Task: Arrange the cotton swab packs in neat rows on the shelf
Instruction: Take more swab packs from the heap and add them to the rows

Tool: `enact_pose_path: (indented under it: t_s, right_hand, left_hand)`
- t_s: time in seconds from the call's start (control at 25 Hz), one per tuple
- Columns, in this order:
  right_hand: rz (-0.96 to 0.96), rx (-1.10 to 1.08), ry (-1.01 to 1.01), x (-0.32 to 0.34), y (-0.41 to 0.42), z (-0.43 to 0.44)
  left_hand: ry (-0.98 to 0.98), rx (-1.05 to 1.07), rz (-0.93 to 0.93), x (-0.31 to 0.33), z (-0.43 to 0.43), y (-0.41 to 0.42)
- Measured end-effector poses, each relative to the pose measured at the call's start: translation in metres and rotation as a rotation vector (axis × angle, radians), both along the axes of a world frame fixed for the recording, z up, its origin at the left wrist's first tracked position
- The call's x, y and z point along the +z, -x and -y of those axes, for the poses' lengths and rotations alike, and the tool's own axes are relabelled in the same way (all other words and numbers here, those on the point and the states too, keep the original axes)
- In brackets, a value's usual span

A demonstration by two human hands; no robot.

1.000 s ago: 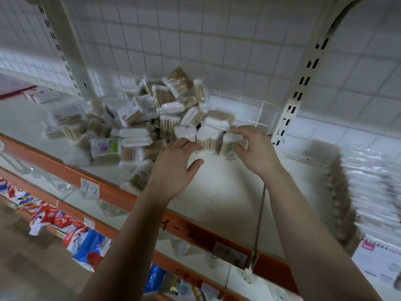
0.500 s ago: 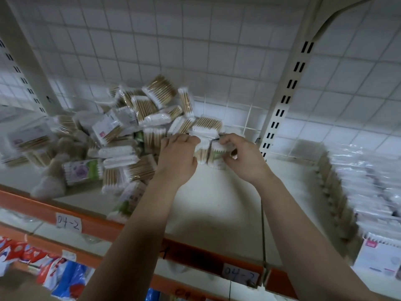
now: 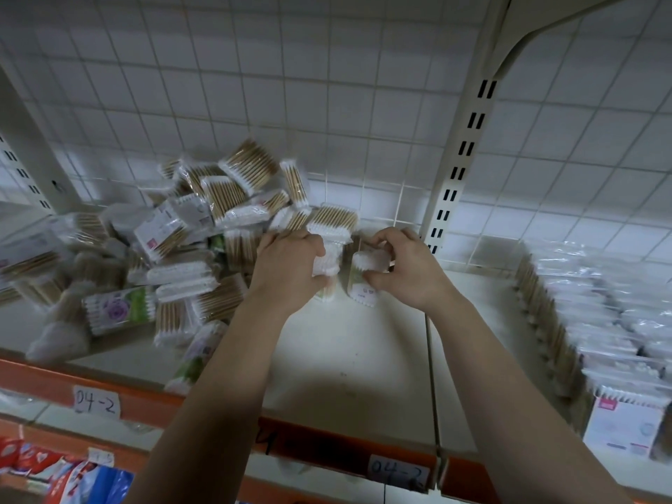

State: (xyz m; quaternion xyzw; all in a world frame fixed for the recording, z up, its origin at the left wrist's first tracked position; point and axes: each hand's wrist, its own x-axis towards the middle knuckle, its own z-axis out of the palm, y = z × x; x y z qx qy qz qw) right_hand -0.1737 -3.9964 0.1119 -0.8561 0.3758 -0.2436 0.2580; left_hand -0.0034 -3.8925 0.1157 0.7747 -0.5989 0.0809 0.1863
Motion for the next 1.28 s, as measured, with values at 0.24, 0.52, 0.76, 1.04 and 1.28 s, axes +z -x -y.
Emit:
enact_pose_path:
  t_s: [0.24, 0.52, 0.76, 1.04, 1.28]
  right_hand:
    - [0.037, -0.026, 0.029, 0.021, 0.028, -0.003]
    - [0.150, -0.081, 0.109, 0.060, 0.088, -0.008]
    - [0.219, -0.155, 0.203, 0.094, 0.175, 0.006]
    - [0.235, -0.291, 0.232, 0.099, 0.288, 0.051]
    - [0.279, -0.372, 0.234, 0.066, 0.360, 0.099]
  left_hand:
    - [-0.080, -0.017, -0.072, -0.003, 0.008, 0.013]
    - [-0.106, -0.071, -0.202, 0.001, 0.016, 0.029]
    - [0.155, -0.035, -0.308, 0.025, 0.025, 0.098]
    - [0.354, -0.206, -0.330, 0.061, 0.064, 0.222]
    - [0.418, -0.254, -0.408, 0.064, 0.091, 0.295]
